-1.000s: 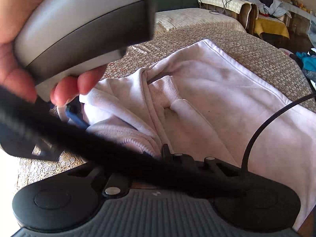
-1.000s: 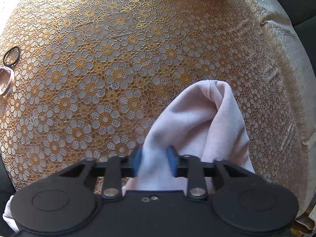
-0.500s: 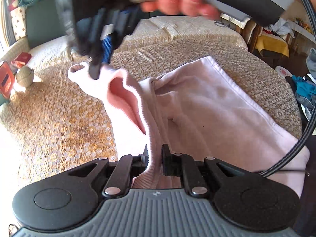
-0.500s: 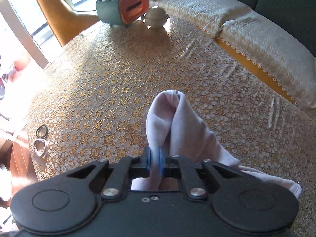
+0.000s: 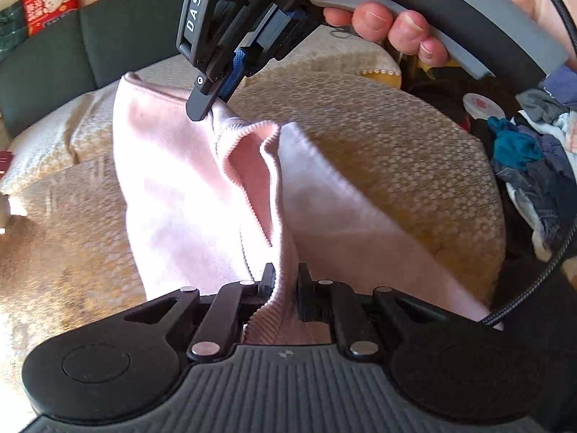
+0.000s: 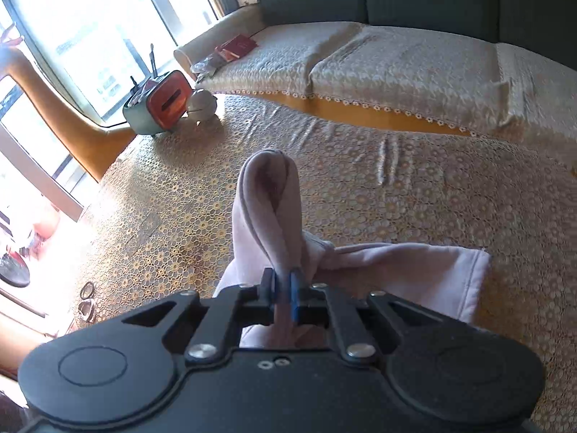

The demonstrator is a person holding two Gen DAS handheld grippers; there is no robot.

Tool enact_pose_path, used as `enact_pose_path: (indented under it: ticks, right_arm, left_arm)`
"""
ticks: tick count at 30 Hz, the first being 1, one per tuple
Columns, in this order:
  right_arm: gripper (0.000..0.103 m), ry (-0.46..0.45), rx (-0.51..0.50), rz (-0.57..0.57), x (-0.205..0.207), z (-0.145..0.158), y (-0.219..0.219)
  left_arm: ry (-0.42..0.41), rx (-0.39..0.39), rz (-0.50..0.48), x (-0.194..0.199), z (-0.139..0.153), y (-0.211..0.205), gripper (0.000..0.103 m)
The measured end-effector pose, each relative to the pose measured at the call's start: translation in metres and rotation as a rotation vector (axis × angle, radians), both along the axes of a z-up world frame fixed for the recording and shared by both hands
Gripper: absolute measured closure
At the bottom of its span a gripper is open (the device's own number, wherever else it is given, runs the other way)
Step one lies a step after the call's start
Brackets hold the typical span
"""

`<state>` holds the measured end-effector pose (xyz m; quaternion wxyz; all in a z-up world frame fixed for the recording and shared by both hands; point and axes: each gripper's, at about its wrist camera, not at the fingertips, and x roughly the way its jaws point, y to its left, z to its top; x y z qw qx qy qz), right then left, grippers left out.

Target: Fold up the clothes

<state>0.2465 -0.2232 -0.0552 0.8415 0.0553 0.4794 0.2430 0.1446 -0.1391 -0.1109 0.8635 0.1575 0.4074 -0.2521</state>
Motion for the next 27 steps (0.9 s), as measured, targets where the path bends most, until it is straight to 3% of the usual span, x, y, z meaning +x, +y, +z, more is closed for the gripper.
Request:
enact_pose_path:
  ticks: [6,10,15,16,18,20,24,27]
  right_arm:
    - [0.0,0.034,0.014,-0.124,-0.003,-0.029,-0.086]
    - [0.0,0.108,0.003,-0.21,0.001,-0.071,-0.131]
    - [0.0,0.171,0.024,-0.247,0.005,-0.122,-0.156]
    - [0.0,0.18,0.029,-0.253,0.006,-0.131,-0.157]
    - [0.0,0.188,0.045,-0.267,0.008,-0.143,-0.155]
    - [0.0,0.197,0.039,-0.272,0.012,-0.153,-0.151]
    - [0.0,0.184,-0.03,-0.246,0.017,-0.162,-0.134]
    - [0.0,0.176,-0.068,-0.244,0.016,-0.161,-0.128]
  left_arm:
    - [0.058,-0.021,-0.053,0.011,-0.031,-0.082,0.094]
    - [0.129,0.018,-0.046,0.023,-0.066,-0.125,0.094]
    - [0.146,0.086,-0.035,0.024,-0.096,-0.149,0.093]
    - [0.139,0.094,-0.041,0.023,-0.097,-0.152,0.088]
    - [0.151,0.085,-0.071,0.02,-0.094,-0.154,0.072]
    - [0.151,0.037,-0.098,0.012,-0.08,-0.148,0.046]
    - [0.162,-0.066,-0.117,-0.004,-0.043,-0.124,0.038]
    - [0.219,-0.207,-0.089,-0.009,-0.008,-0.084,0.035]
